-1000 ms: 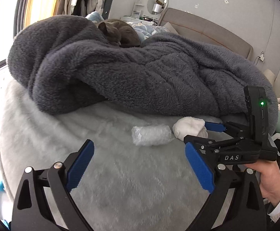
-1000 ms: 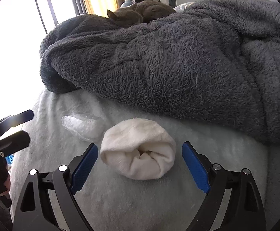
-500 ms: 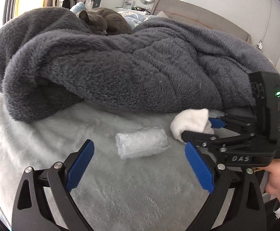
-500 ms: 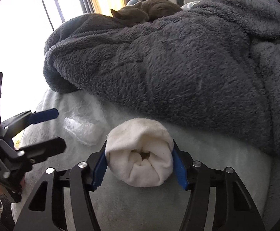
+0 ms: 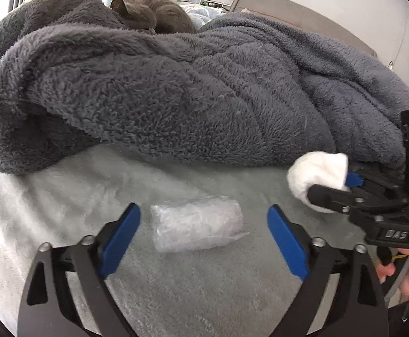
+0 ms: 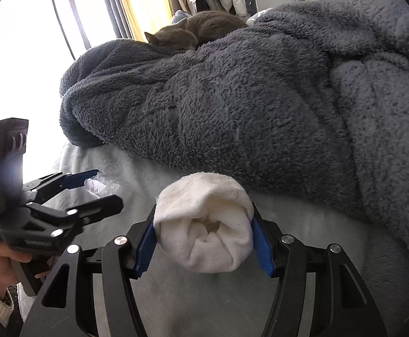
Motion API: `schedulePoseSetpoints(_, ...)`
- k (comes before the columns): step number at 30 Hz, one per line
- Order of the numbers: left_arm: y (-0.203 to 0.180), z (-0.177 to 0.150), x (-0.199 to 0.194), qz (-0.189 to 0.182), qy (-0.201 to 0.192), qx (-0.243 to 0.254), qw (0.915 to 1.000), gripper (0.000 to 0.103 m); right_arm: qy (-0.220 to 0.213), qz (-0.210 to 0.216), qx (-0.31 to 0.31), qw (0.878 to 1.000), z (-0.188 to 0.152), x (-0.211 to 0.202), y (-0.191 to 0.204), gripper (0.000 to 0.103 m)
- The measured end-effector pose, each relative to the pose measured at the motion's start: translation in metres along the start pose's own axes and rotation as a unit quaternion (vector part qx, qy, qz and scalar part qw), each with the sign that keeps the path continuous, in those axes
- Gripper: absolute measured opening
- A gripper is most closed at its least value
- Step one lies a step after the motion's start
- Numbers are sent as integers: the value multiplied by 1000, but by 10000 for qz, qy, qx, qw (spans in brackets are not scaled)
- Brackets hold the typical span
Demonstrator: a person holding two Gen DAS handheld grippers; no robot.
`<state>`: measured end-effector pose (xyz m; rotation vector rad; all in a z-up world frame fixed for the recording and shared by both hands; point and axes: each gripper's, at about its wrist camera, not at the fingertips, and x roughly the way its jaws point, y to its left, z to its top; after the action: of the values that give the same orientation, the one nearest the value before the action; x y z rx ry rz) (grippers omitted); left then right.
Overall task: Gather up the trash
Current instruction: 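Grasp the white rolled sock with the right tool while the left tool grasps the bubble-wrap roll, then carry the sock and bubble-wrap roll from the bed over to the teal bin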
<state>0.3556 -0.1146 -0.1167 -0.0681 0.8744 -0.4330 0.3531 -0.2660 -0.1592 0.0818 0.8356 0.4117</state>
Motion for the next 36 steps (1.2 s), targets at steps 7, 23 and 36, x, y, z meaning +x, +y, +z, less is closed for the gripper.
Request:
schedulePoseSetpoints(7,-4,-2,8,203,71,37,9998,66,-19,-93,104,9999,3,-13,-3,61)
schedulePoseSetpoints(23,-11,-27,-36,107,-22,166,9998,64,-282,105,362,9989,10,-41,19,61)
schedulePoseSetpoints(36,-3,-62,-93,610,-137,-63,9980,64,-323,348,86,9988,-7,-56,73,61)
